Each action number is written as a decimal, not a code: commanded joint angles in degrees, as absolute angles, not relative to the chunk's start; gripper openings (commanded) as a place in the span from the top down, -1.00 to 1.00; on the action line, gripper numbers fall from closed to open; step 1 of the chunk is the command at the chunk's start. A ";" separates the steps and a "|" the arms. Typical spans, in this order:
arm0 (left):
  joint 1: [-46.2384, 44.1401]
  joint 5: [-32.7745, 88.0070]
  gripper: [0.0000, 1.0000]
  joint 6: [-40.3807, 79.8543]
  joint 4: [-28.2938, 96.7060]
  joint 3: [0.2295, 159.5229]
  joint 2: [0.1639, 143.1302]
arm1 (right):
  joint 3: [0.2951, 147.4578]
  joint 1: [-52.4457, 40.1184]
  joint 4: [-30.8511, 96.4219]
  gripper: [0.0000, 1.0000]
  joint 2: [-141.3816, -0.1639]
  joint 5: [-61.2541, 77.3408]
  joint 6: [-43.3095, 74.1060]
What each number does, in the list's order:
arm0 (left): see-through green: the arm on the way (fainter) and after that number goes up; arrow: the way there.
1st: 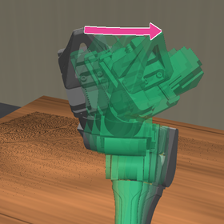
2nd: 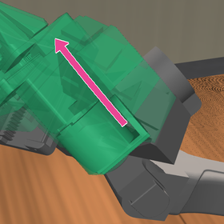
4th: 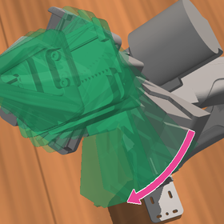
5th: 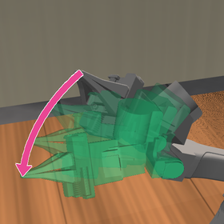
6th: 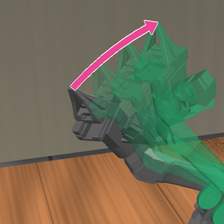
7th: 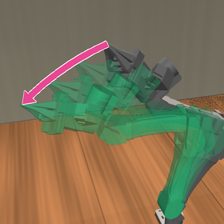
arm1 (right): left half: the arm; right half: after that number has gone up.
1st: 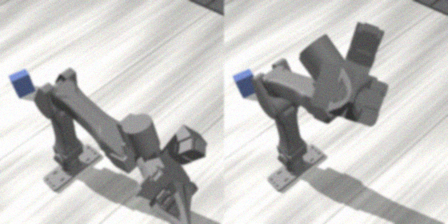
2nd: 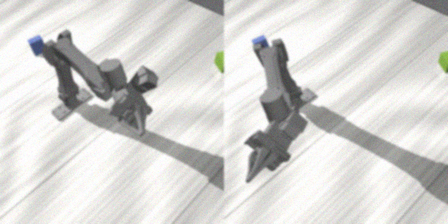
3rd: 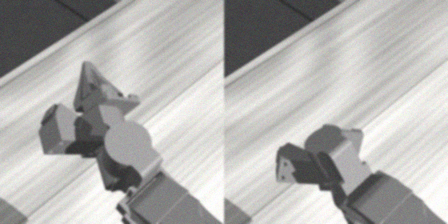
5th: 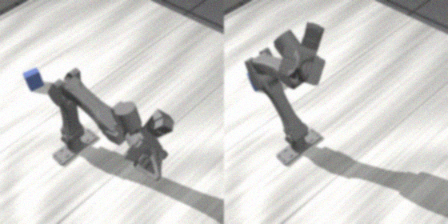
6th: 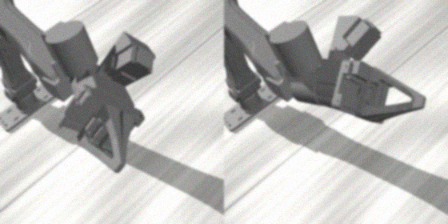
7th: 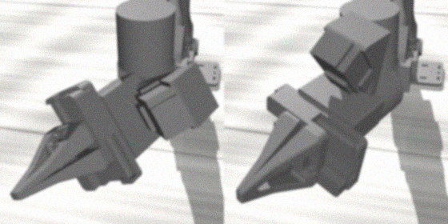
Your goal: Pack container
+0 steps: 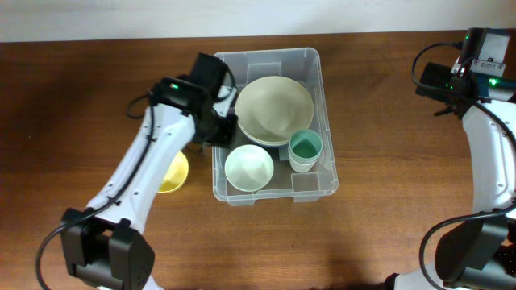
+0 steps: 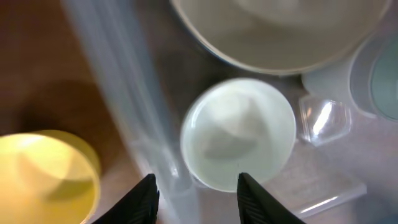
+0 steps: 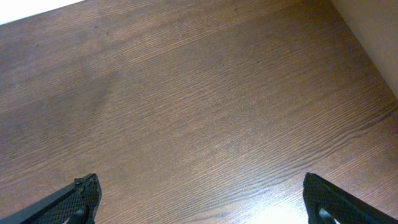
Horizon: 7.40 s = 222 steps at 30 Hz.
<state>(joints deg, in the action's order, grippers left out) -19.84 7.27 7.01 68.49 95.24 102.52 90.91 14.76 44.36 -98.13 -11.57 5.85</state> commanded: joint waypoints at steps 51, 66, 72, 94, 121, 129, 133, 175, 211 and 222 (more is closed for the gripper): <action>11.40 -1.28 -0.50 25.80 41.39 53.58 90.67 | 91.50 15.09 44.16 -0.98 -97.60 -12.49 6.26; 11.42 0.23 0.99 23.16 38.00 54.98 97.38 | 91.50 15.07 44.16 -0.98 -97.60 -12.49 6.26; 11.40 0.23 0.99 19.97 44.62 61.39 91.90 | 91.50 15.07 44.16 -0.98 -97.60 -12.49 6.26; -16.01 4.69 0.99 17.06 48.05 68.40 73.67 | 91.50 15.09 44.16 -0.98 -97.60 -12.49 6.26; -22.24 -0.71 -0.04 17.26 45.78 72.29 82.32 | 91.50 15.07 44.16 -0.98 -97.60 -12.49 6.26; -9.37 -8.40 -0.34 21.47 46.11 74.43 75.29 | 91.50 15.07 44.16 -0.98 -97.60 -12.49 6.26; -2.44 -8.43 -0.62 21.65 45.93 74.43 73.58 | 91.50 15.07 44.16 -0.98 -97.60 -12.49 6.26; 3.70 -8.43 -0.99 21.61 48.10 74.41 73.60 | 91.31 7.90 44.21 -0.98 -77.08 -12.51 6.24; 3.70 -8.43 -0.99 21.61 48.51 74.41 73.60 | 27.33 -5.48 5.26 -0.98 -9.32 -5.41 6.26; 3.70 -8.43 -1.00 21.61 48.53 74.41 73.60 | 10.87 -5.48 -1.34 -0.98 -0.86 -5.13 6.28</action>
<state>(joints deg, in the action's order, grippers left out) 3.46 -7.99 21.21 48.62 73.43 73.93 13.32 -5.91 -0.91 -3.07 -5.89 6.02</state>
